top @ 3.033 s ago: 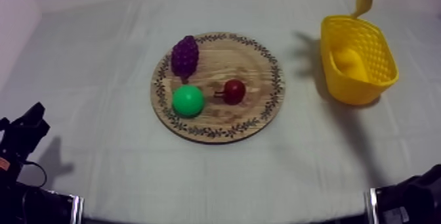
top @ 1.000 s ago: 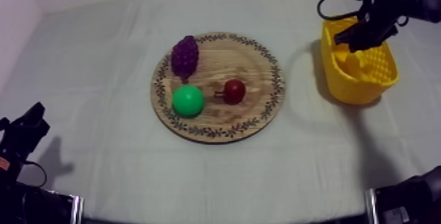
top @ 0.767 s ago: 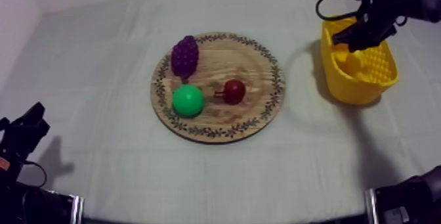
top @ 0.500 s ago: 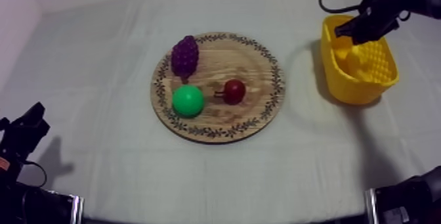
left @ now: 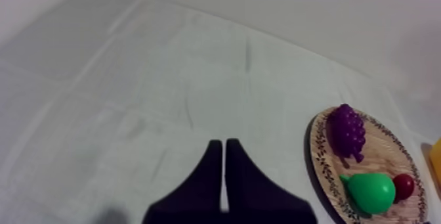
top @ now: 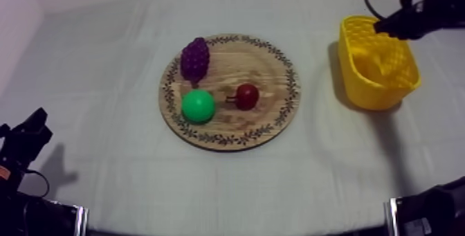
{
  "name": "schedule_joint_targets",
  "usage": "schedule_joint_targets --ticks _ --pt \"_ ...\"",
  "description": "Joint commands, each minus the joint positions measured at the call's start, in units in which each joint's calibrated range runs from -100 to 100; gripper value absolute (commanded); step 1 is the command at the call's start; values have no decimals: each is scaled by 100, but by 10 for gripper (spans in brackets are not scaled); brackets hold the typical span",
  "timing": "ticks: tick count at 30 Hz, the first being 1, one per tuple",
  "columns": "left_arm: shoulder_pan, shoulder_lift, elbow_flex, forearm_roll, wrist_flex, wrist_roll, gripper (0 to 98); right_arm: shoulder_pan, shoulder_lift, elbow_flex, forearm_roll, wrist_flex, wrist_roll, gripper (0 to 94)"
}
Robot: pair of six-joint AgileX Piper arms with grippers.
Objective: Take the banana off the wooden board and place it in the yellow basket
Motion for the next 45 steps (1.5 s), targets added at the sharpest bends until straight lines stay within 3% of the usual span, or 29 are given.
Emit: schedule_joint_targets --ticks 1,5,9,19,26,32,38,45 --pt "-1 -3 3 2 -2 -1 1 188 -1120 890 -636 -676 535 14" --pt "-1 -3 3 2 -2 -1 1 295 -2411 2127 -1367 -1297 1113 16" --pt "-1 -3 3 2 -2 -1 1 316 -3682 3152 -1977 -1429 1623 16" --pt "-1 -3 3 2 -2 -1 1 287 -6166 4738 -2420 -660 1895 13" --pt "-1 -3 3 2 -2 -1 1 273 -7616 5232 -2375 67 1773 13" --pt "-1 -3 3 2 -2 -1 1 255 -8394 5298 -2077 605 1415 13" --pt "-1 -3 3 2 -2 -1 1 264 -8543 5366 -1796 701 976 9" --pt "-1 -3 3 2 -2 -1 1 280 -8562 5395 -1710 699 585 5"
